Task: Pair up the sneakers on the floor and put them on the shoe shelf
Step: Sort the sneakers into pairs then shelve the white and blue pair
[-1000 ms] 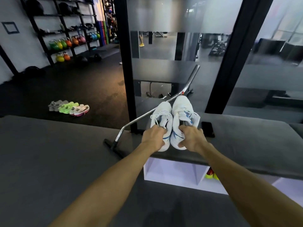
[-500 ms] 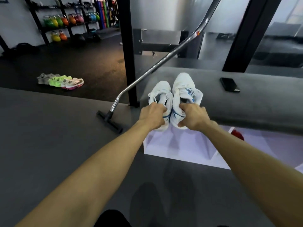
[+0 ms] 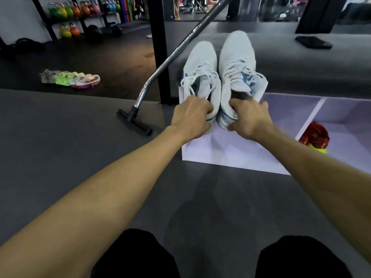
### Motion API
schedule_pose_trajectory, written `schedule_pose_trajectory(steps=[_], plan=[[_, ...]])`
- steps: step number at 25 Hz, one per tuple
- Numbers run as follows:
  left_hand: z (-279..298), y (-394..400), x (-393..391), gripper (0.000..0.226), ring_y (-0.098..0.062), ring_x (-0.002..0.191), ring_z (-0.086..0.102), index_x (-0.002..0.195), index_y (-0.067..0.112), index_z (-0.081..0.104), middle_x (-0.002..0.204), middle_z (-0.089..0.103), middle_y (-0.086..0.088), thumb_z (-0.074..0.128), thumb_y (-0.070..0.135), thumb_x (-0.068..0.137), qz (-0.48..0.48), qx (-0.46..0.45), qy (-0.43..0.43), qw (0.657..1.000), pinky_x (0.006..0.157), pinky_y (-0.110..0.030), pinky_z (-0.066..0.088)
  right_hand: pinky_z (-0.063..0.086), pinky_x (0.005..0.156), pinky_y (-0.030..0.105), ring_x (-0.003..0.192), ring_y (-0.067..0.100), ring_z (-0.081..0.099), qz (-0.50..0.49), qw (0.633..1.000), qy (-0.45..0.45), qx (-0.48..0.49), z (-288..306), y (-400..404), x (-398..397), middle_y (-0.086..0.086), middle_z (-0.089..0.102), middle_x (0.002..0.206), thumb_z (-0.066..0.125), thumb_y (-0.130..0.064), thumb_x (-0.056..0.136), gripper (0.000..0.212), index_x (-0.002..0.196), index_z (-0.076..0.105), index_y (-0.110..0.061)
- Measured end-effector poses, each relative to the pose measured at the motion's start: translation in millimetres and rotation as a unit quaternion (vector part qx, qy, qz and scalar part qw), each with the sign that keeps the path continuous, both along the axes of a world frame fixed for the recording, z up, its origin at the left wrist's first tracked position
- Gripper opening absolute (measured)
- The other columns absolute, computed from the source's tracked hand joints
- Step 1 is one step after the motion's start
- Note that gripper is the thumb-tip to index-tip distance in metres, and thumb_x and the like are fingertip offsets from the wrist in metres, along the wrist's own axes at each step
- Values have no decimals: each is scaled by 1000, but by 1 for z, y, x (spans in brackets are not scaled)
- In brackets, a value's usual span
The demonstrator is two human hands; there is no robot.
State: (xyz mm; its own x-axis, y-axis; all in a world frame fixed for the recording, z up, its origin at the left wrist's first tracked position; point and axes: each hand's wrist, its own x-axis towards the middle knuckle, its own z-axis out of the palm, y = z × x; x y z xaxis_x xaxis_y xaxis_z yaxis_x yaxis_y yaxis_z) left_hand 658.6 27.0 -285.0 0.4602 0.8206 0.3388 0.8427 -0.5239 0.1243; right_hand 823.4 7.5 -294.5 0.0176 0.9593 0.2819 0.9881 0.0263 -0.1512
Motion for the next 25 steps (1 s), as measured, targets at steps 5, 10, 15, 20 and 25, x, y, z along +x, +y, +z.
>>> schedule_pose_trajectory(steps=[5,10,15,20,25], plan=[[-53,-40,-22,11,-29,91,52,87,13,63,86,44,-4,64,24,82,-13,-80,29,996,65,-32,35,29,78,37,112,33,52,6,998,-5,-57,-65,-39,-18,10,57,121,70,-23,74,34,104,54,-18],[-104,-38,-27,15,-33,88,61,73,20,53,85,57,-7,66,22,78,-7,-142,59,988,63,-31,39,32,81,38,110,31,53,21,991,2,-133,-109,-54,-24,7,55,119,73,-17,71,34,97,52,-17],[-130,-23,-17,13,-30,91,61,85,17,64,95,62,-7,71,26,79,-1,-144,62,988,65,-31,39,29,80,36,108,29,54,13,986,10,-166,-119,-37,-14,3,57,115,75,-19,70,35,96,52,-20],[-144,14,1,15,-29,92,61,94,18,66,100,60,-6,69,24,81,4,-138,67,988,64,-31,38,36,89,40,109,29,55,-1,985,22,-172,-128,-1,4,2,59,116,77,-22,70,42,104,54,-19],[-162,64,27,18,-29,95,61,100,19,66,106,60,-7,67,22,82,8,-145,63,987,67,-31,38,37,91,40,109,28,56,-15,983,19,-184,-144,53,27,0,61,118,77,-23,70,42,105,54,-22]])
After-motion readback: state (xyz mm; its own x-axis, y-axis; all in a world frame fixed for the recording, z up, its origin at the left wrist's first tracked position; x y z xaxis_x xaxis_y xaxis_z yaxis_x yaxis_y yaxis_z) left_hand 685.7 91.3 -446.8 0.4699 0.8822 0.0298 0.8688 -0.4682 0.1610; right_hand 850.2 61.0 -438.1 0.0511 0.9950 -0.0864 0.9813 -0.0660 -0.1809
